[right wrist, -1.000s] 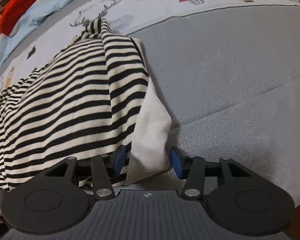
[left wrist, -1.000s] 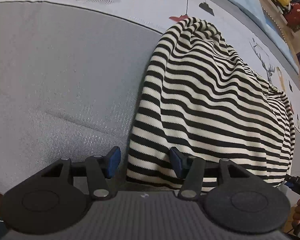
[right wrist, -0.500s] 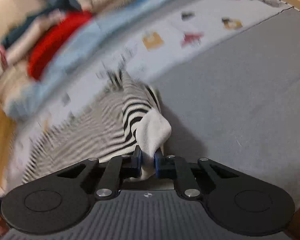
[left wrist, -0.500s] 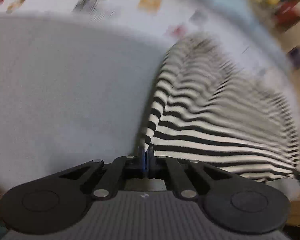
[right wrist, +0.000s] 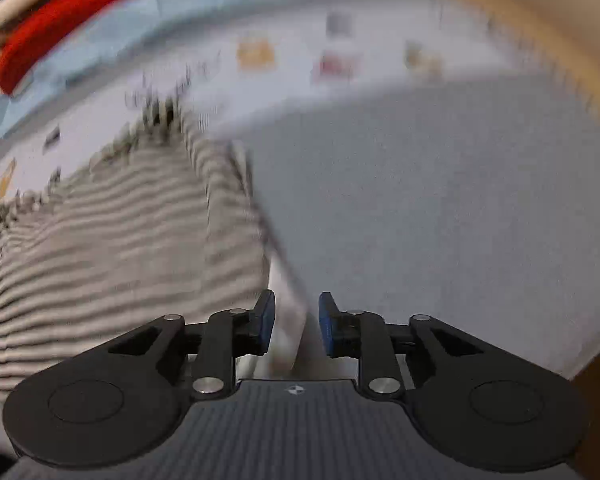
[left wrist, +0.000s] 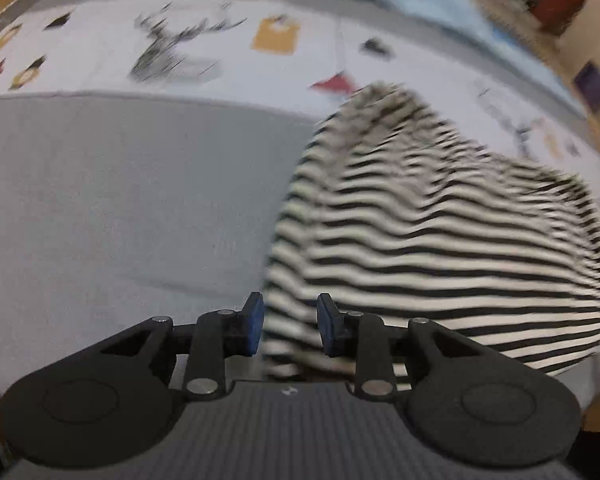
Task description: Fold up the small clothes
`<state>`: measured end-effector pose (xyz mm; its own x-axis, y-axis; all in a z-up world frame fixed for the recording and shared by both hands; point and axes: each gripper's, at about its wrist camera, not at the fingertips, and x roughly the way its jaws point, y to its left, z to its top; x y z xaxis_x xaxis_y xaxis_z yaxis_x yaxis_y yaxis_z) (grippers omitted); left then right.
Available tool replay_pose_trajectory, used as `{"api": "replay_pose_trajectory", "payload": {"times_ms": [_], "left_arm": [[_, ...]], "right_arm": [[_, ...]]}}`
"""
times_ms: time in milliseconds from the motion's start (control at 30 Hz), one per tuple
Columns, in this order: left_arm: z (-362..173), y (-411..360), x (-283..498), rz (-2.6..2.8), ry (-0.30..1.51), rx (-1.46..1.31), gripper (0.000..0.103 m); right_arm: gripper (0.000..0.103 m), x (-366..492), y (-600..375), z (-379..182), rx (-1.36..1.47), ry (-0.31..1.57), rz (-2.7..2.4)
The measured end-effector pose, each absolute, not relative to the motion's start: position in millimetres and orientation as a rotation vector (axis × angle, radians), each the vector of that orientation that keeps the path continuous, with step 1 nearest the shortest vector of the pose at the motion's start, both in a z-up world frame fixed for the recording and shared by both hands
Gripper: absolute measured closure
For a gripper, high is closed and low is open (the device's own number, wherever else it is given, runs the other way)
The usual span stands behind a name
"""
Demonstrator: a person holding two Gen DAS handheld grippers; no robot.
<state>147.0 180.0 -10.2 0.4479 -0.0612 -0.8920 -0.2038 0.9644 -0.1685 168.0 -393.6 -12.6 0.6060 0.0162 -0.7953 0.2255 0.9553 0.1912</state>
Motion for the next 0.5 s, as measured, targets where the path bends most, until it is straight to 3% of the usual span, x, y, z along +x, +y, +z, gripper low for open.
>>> {"api": "replay_pose_trajectory", "payload": {"times_ms": [133, 367, 500], "left_arm": [[-7, 144, 154, 0.009, 1.076, -0.246, 0.070], [-55, 114, 184, 0.114, 1.309, -0.178, 0.050], [-34, 94, 192, 0.189, 1.167, -0.025, 0.050]], "right_arm": [[0.070, 168, -385, -3, 0.322, 0.829, -0.018], [0.069, 203, -347, -49, 0.158, 1.105, 0.019], [0.069, 207, -339, -46, 0.135, 1.088, -0.011]]}}
